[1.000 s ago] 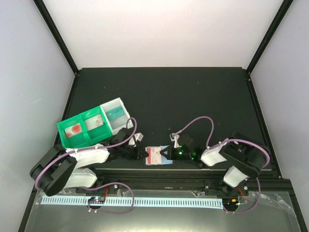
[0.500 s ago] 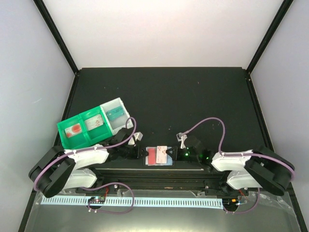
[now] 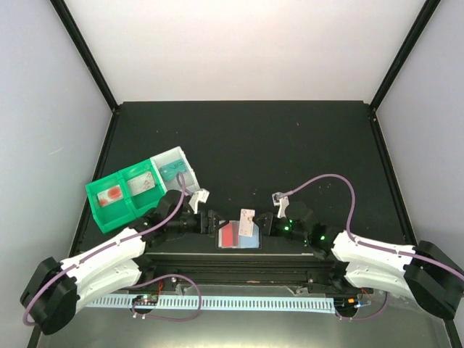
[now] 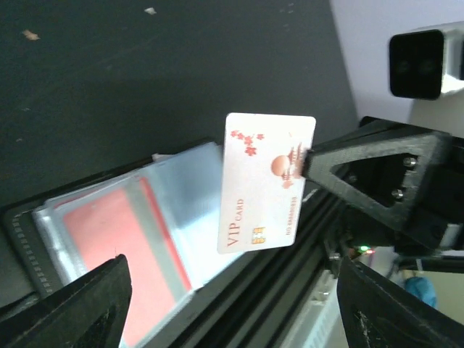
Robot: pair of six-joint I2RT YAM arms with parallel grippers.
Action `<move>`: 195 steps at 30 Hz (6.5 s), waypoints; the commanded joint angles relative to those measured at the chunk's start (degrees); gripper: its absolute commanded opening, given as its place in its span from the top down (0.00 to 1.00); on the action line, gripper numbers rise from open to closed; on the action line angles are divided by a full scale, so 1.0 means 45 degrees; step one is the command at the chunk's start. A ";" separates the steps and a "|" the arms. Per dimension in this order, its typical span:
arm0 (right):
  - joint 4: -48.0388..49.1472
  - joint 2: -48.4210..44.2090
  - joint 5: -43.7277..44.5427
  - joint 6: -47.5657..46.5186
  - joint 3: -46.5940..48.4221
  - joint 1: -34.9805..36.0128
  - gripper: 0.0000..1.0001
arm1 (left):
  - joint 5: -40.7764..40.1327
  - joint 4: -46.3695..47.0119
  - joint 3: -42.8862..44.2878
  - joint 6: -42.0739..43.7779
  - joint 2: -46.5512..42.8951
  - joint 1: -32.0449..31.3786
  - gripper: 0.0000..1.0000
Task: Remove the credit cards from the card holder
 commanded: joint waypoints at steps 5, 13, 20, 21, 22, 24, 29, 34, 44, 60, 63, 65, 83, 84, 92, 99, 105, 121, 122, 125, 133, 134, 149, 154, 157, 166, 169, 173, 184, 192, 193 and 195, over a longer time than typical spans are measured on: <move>0.2408 -0.1495 -0.0802 0.1660 -0.0646 -0.0038 0.99 | 0.1936 0.2094 -0.0521 -0.2364 -0.1538 -0.0067 0.15; 0.4524 -0.2535 -0.0734 0.2961 -0.1022 -0.0040 0.99 | 0.2005 0.3070 -0.0408 -0.3592 -0.2115 -0.0068 0.22; 0.4960 -0.2734 -0.0845 0.3307 -0.0879 -0.0019 0.99 | 0.1842 0.4308 -0.0735 -0.4201 -0.2005 -0.0168 0.36; 0.4982 -0.2651 -0.0872 0.3341 -0.0874 -0.0029 0.99 | 0.1846 0.4152 -0.0592 -0.4046 -0.1862 -0.0183 0.36; 0.5009 -0.2594 -0.0876 0.3369 -0.0888 -0.0020 0.99 | 0.1957 0.4205 -0.0484 -0.4002 -0.1734 -0.0193 0.37; 0.5025 -0.2501 -0.0905 0.3354 -0.0856 -0.0024 0.99 | 0.2160 0.4958 -0.0440 -0.4078 -0.1563 -0.0331 0.36; 0.5421 -0.2336 -0.0981 0.3446 -0.0872 -0.0019 0.99 | 0.2056 0.5081 -0.0176 -0.3830 -0.1087 -0.0625 0.38; 0.5677 -0.2056 -0.1462 0.3515 -0.0706 -0.0019 0.99 | 0.2261 0.5846 -0.0215 -0.4125 -0.0568 -0.0789 0.65; 0.2216 -0.3392 -0.2618 0.0456 -0.0233 0.0001 0.84 | 0.2542 0.3695 -0.0106 -0.2896 -0.2449 -0.0780 0.98; -0.8405 -0.4154 -0.1980 -0.6149 0.6250 -0.0038 0.62 | 0.5181 -0.1269 0.1756 0.0800 -0.3421 -0.0763 0.99; -0.8580 -0.3329 -0.2864 -0.6722 0.6928 -0.0049 0.57 | 0.5555 -0.1255 0.1748 0.0909 -0.3406 -0.0760 0.99; -0.8439 -0.2746 -0.3676 -0.6998 0.7226 -0.0048 0.55 | 0.5788 -0.1171 0.1741 0.0893 -0.3386 -0.0760 0.98; -0.7690 0.0009 -0.7766 -0.7852 0.7369 -0.0058 0.70 | 0.6071 -0.1163 0.1825 0.1544 -0.2991 -0.0761 0.98; -0.7624 -0.0037 -0.7802 -0.7825 0.7311 -0.0058 0.75 | 0.6054 -0.1171 0.1832 0.1545 -0.2974 -0.0763 0.98; -0.6240 -0.0684 -0.7652 -0.7024 0.6391 -0.0121 0.99 | 0.4942 -0.1883 0.2099 0.1707 -0.3080 -0.0761 0.88; -0.3876 -0.1081 -0.7147 -0.4782 0.5515 -0.0171 0.99 | 0.2150 -0.2290 0.2773 0.0775 -0.3816 -0.0722 0.35; -0.1934 -0.1572 -0.5738 -0.3133 0.4955 -0.0164 0.99 | 0.0506 -0.2132 0.2488 -0.0267 -0.4796 -0.0721 0.24; 0.3684 -0.1289 -0.2889 0.1476 0.3207 -0.0156 0.99 | 0.0529 0.0696 0.1178 -0.2856 -0.5781 -0.0721 0.28; 0.3819 -0.1276 -0.2732 0.1617 0.3101 -0.0165 0.99 | 0.0618 0.0824 0.1163 -0.2889 -0.5712 -0.0721 0.31; 0.4140 -0.1228 -0.2415 0.1927 0.2884 -0.0170 0.99 | 0.0809 0.1105 0.1090 -0.3017 -0.5483 -0.0724 0.41; 0.4365 -0.0940 -0.2301 0.2172 0.2701 -0.0161 0.99 | 0.0783 0.1816 0.0723 -0.3319 -0.5256 -0.0722 0.66; 0.4390 -0.0949 -0.2229 0.2202 0.2653 -0.0156 0.99 | 0.0755 0.1816 0.0708 -0.3308 -0.5271 -0.0731 0.67; 0.4726 -0.0718 -0.2079 0.2423 0.2189 -0.0159 0.93 | 0.0153 0.1365 0.0507 -0.3242 -0.5762 -0.0721 0.98; 0.4341 -0.0973 -0.1919 0.2099 0.2096 -0.0159 0.79 | -0.0005 0.0687 0.0757 -0.2853 -0.5741 -0.0721 0.98; 0.3785 -0.1245 -0.1803 0.1772 0.2077 -0.0161 0.62 | -0.0094 0.0224 0.1010 -0.2556 -0.5688 -0.0704 0.98; 0.1910 -0.2582 -0.1367 0.0795 0.1588 -0.0172 0.00 | -0.0168 -0.2216 0.2655 -0.0836 -0.4825 -0.0468 0.99; 0.1276 -0.3017 -0.1272 0.0491 0.1509 -0.0159 0.00 | 0.0030 -0.3085 0.3199 -0.0278 -0.4363 -0.0276 0.99; 0.0673 -0.3705 -0.1089 0.0165 0.1379 -0.0171 0.00 | 0.0464 -0.4458 0.3841 0.0413 -0.3799 0.0242 0.98; -0.1219 -0.5373 -0.0500 -0.1033 0.1324 -0.0169 0.00 | 0.2871 -0.7407 0.5157 0.2520 -0.2393 0.5016 0.98; -0.2353 -0.6375 -0.0027 -0.1627 0.1402 -0.0173 0.00 | 0.1541 -1.0211 0.6763 0.5356 -0.0714 0.7505 0.98; -0.2394 -0.6443 0.0023 -0.1671 0.1384 -0.0160 0.00 | 0.1242 -1.0429 0.6944 0.5586 -0.0562 0.7814 0.98; -0.2408 -0.6531 -0.0001 -0.1708 0.1308 -0.0161 0.00 | 0.0615 -1.0834 0.7318 0.5935 -0.0257 0.8374 0.98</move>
